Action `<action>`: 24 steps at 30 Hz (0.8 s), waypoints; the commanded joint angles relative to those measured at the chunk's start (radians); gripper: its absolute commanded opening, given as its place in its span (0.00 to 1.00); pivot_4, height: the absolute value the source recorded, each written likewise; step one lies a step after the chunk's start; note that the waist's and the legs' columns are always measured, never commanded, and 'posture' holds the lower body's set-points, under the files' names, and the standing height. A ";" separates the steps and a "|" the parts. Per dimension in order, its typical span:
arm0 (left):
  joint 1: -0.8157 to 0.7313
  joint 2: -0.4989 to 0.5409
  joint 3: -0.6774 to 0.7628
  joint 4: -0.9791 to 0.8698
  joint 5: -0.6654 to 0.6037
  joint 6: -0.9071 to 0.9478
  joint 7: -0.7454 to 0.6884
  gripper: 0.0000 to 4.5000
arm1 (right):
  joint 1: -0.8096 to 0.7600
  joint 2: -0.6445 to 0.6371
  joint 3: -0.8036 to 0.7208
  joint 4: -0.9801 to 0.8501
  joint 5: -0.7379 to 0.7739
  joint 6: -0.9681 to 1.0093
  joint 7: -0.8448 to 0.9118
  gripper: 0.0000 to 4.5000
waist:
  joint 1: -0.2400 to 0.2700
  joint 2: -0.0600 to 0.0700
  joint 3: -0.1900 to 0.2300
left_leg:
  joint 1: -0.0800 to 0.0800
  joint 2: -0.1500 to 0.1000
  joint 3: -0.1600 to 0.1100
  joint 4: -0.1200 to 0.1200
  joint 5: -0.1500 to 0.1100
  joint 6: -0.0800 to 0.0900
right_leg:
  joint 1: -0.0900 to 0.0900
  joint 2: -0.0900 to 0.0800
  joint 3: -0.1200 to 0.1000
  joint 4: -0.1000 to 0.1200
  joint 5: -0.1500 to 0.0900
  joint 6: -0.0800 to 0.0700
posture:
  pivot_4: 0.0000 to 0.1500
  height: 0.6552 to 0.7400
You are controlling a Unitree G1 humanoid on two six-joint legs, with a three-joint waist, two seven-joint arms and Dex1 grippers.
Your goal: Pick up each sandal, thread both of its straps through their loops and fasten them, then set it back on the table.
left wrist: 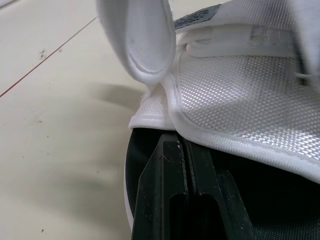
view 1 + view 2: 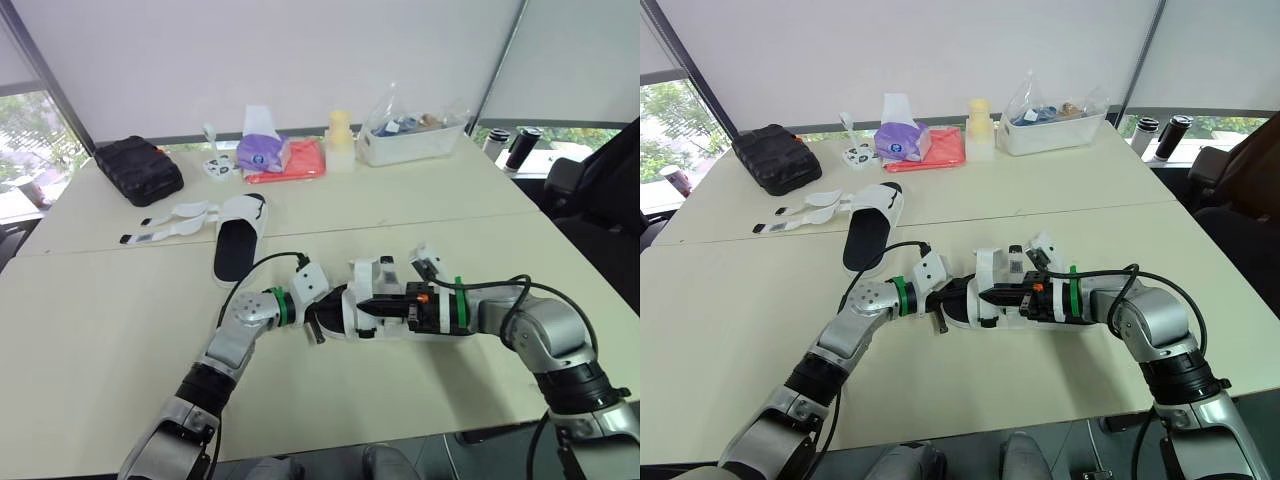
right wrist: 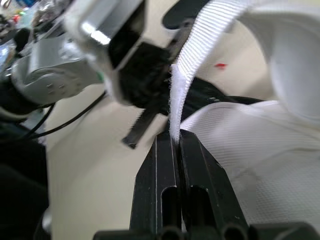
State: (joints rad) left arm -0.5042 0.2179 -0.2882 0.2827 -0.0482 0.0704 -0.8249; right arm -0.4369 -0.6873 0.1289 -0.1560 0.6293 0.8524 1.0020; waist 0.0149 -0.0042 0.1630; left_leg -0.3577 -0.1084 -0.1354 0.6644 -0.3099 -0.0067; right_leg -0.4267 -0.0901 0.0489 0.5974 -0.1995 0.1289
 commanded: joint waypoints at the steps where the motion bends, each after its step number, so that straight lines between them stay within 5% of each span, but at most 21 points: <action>1: -0.005 -0.002 -0.001 0.005 0.003 -0.008 0.001 0.00 | 0.011 -0.007 0.033 -0.021 -0.058 -0.040 -0.003 0.01 | -0.001 0.000 0.000 | 0.000 0.000 0.000 0.000 0.000 0.000 | 0.000 0.000 0.000 0.000 0.000 0.000 | 1.00 1.00; 7: -0.002 -0.003 0.000 0.008 0.001 -0.009 -0.001 0.00 | 0.021 -0.003 0.030 -0.015 -0.082 -0.058 -0.007 0.01 | 0.000 0.000 0.000 | 0.000 0.000 0.000 0.000 0.000 0.000 | 0.000 0.000 0.000 0.000 0.000 0.000 | 1.00 1.00; 10: -0.002 -0.004 -0.001 0.010 0.002 -0.012 -0.001 0.00 | 0.027 0.009 -0.015 -0.038 -0.047 -0.048 -0.021 0.19 | 0.000 0.000 0.000 | 0.000 0.000 0.000 0.000 0.000 0.000 | 0.000 0.000 0.000 0.000 0.000 0.000 | 1.00 1.00; 15: 0.001 -0.002 0.002 0.004 -0.001 -0.008 -0.001 0.00 | 0.057 0.013 -0.177 -0.144 0.054 -0.021 -0.086 0.72 | 0.000 0.000 0.000 | 0.000 0.000 0.000 0.000 0.000 0.000 | 0.000 0.000 0.000 0.000 0.000 0.000 | 1.00 1.00; 24: 0.009 0.004 -0.010 -0.015 -0.011 0.003 -0.031 0.00 | 0.313 -0.075 -0.396 -0.453 0.313 0.185 -0.181 0.72 | 0.001 0.000 0.000 | -0.001 0.000 -0.001 -0.002 0.000 0.000 | 0.000 0.000 0.000 -0.001 0.000 0.000 | 1.00 1.00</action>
State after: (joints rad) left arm -0.5038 0.2215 -0.2893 0.2862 -0.0535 0.0647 -0.8413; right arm -0.1576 -0.7280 -0.2219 -0.5324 0.8664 0.9896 0.8149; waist 0.0155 -0.0046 0.1633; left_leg -0.3584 -0.1083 -0.1360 0.6630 -0.3100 -0.0067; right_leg -0.4270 -0.0906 0.0487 0.5964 -0.1995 0.1290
